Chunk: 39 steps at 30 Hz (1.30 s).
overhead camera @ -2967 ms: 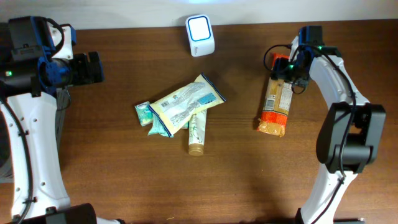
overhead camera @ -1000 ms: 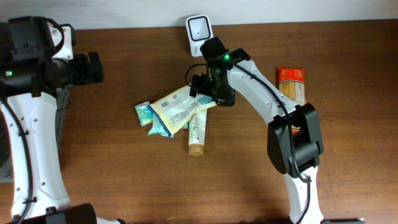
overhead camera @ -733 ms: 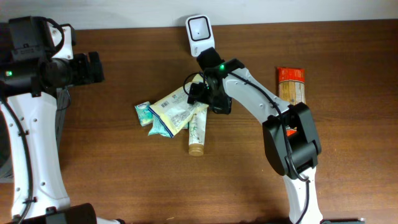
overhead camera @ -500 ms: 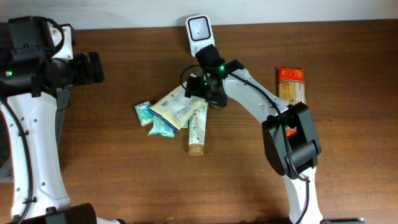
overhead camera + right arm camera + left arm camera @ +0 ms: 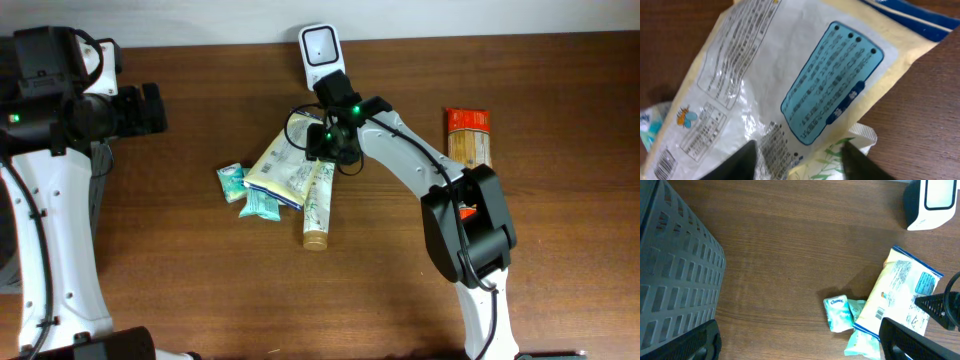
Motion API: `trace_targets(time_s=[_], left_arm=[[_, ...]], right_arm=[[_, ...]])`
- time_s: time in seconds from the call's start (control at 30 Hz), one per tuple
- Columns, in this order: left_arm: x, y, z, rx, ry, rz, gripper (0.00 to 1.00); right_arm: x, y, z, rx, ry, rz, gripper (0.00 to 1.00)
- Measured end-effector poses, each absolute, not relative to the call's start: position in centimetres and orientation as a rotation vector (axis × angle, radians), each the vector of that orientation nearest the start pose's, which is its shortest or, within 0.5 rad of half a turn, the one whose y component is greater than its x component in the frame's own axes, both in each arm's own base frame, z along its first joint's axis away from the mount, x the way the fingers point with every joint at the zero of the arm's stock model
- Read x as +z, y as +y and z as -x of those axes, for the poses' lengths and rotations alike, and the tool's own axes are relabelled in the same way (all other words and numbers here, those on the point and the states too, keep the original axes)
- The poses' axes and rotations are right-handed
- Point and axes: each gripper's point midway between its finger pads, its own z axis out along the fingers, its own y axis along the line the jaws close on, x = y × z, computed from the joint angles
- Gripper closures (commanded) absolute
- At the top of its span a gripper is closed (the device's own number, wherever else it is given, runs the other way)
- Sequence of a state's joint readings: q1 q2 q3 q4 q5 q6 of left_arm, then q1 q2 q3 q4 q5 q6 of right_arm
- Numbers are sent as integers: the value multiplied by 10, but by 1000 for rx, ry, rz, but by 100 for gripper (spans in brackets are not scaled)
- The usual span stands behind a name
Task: Scan the item barcode
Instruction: 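Grasp the large white bag with the right gripper, then raise the white bag with the right gripper to the scanner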
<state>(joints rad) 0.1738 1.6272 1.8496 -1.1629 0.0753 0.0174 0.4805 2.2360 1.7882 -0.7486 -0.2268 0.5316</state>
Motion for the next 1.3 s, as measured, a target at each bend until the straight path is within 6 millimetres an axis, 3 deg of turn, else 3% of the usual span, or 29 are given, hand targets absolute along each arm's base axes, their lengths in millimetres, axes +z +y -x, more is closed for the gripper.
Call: trace_targets(time_s=[0.27,0.47,0.67,0.73,0.77,0.87,0.93,1.0,1.1,1.2,1.3], left_arm=[[291,57,-401,-16,2502,165,1],[291,57,-401,-16,2502,165,1],[291,57,-401,-17,2502,165,1],[291,57,-401,-16,2502,165,1],[291,57,-401,-16,2502,165,1],[291,57,-401,-17,2502,165,1],[291,57,-401,-16,2502,165,1],[291,57,-401,-16,2502,165,1],[291,57,-401,-16,2502,165,1],[291,57,-401,-16,2502,165,1],[292,57,-401,-16,2501,165,1]], right_arm=[[51,283,-458,579,2779,100,35],[30,288,-461,578,2785,112,31],[29,299,-468,620,2746,136,30],[17,306,-465,625,2754,158,31],[17,310,-465,630,2747,166,36],[15,317,-462,638,2747,191,66],[13,320,-459,655,2756,190,76],[13,325,-454,712,2772,202,79],[18,332,-442,887,2805,221,96],[27,328,-437,1083,2812,231,96],[39,310,-444,1223,2793,178,96]])
